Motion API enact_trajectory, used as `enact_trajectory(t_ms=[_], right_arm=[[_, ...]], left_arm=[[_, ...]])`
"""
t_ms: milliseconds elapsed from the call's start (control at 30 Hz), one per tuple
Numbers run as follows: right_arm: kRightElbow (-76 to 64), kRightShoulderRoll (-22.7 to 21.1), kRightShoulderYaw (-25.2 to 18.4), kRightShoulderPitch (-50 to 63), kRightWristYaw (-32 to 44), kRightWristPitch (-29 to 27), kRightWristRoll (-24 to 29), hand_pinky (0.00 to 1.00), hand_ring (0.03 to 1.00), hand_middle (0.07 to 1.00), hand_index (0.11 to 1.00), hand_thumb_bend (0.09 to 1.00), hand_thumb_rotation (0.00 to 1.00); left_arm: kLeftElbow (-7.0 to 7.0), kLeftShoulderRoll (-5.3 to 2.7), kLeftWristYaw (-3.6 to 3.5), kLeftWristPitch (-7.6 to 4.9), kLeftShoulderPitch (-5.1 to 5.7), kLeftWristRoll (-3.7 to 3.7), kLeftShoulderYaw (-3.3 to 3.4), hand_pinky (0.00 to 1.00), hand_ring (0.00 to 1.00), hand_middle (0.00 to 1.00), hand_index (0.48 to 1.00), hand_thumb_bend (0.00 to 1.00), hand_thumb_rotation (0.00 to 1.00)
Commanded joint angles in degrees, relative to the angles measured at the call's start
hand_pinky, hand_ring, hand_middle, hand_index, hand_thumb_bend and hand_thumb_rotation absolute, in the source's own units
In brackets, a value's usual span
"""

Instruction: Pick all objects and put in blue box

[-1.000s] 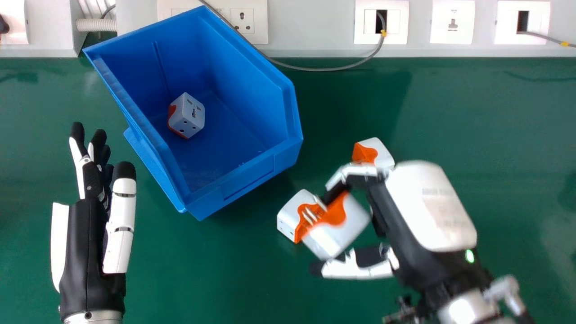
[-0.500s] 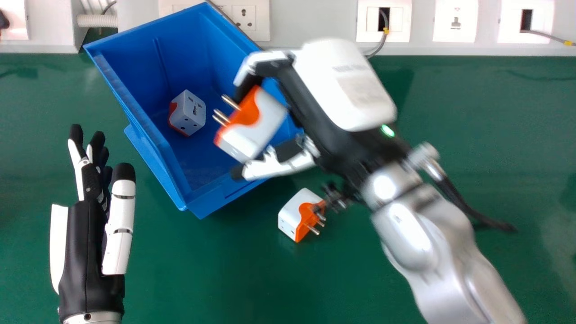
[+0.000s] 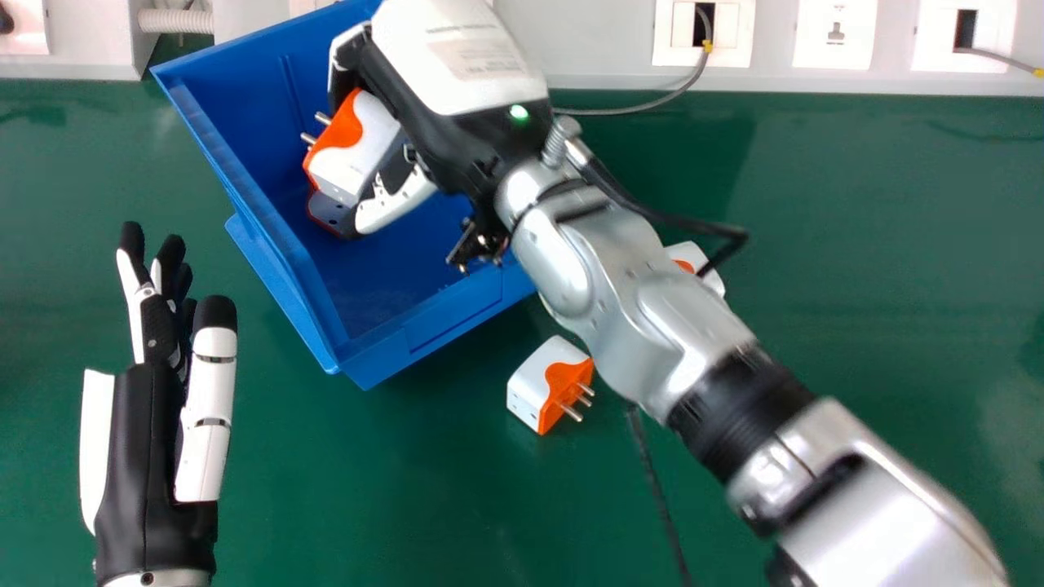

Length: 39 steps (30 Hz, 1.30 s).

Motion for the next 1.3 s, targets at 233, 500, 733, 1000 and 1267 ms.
enact_trajectory(t_ms=[233, 500, 733, 1000, 1267], right_arm=[[18.38, 4.81, 2.03, -13.41, -3.76, -0.02, 1.75, 0.2, 0.349, 0.472, 0.533, 0.512, 0.0], [22.59, 6.03, 4.39, -15.2, -0.52, 2.89, 1.49, 0.24, 0.372, 0.463, 0.538, 0.512, 0.0], [22.7, 6.85, 7.43, -13.82, -0.01, 5.33, 0.69, 0.28, 0.38, 0.491, 0.532, 0.511, 0.0], [20.61, 5.77, 9.28, -12.41, 2.11, 5.57, 0.89, 0.81, 0.897, 0.936, 0.88, 0.507, 0.36], [20.02, 4.83, 10.91, -11.96, 0.83, 5.52, 0.8, 0.94, 1.0, 1.0, 0.998, 0.53, 0.53]], left_arm=[[-2.57, -0.19, -1.01, -0.45, 1.59, -1.38, -0.08, 1.0, 1.0, 1.0, 1.0, 0.4, 0.91], [-2.72, -0.31, -1.22, -0.36, 2.03, -1.63, -0.17, 1.0, 1.0, 1.0, 1.0, 0.39, 0.94], [-1.55, -0.86, -0.73, -1.3, 1.27, -1.42, -0.07, 1.0, 1.0, 1.0, 1.0, 0.44, 0.91], [-1.25, -0.89, -0.8, -1.5, 0.98, -1.58, -0.14, 1.0, 1.0, 1.0, 1.0, 0.48, 0.88], [-1.67, -1.04, -0.29, -1.04, 0.47, -0.64, -0.34, 1.0, 1.0, 1.0, 1.0, 0.47, 0.89]])
